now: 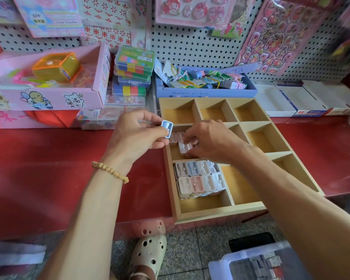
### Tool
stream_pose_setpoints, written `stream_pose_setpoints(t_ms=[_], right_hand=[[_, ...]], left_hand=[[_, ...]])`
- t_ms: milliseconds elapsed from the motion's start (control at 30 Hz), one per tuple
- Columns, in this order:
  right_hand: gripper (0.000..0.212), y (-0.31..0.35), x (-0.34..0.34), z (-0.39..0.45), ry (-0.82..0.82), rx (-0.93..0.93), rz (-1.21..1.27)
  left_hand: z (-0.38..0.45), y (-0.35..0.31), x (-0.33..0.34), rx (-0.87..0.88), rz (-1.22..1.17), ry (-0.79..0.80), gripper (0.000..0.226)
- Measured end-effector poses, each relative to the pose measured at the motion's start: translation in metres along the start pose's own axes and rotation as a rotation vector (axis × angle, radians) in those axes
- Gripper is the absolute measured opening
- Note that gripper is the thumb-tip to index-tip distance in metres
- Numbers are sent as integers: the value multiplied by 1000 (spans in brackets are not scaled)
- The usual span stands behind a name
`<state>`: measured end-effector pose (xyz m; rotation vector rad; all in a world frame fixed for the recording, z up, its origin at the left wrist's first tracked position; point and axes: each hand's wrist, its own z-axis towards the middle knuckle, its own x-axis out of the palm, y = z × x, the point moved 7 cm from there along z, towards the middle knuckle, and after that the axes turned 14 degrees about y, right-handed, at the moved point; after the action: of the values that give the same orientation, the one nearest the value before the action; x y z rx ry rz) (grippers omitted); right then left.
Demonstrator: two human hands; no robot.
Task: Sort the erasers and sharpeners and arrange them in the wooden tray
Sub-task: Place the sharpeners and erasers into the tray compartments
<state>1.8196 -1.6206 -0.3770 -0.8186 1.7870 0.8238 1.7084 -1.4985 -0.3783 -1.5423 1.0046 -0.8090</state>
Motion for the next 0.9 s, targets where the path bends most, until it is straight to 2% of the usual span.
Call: stream_pose_setpoints(t_ms=[167,267,400,533,633,700,900], right_hand=[[38,8,-28,-26,-283,-130,314],[43,19,-32,-37,-355,-189,364],[25,24,-38,-41,-463,-213,334],[19,17,-38,-42,-447,-174,309],[23,3,-28,-36,-343,-82,295],[28,-1,-18,-25,-235,-43,282],[27,21,-6,3,-54,-121,209]], left_hand=[[1,1,6,-2,-17,29,17],[2,-2,14,26,-58,51,18],[1,-3,22,41,-77,90,17],[-1,-6,19,67,12,60,6],[-3,-11,2,142,299,-83,10],[-4,-11,-9,174,465,-123,15],[-12,-1,-20,159,735,-8,14]])
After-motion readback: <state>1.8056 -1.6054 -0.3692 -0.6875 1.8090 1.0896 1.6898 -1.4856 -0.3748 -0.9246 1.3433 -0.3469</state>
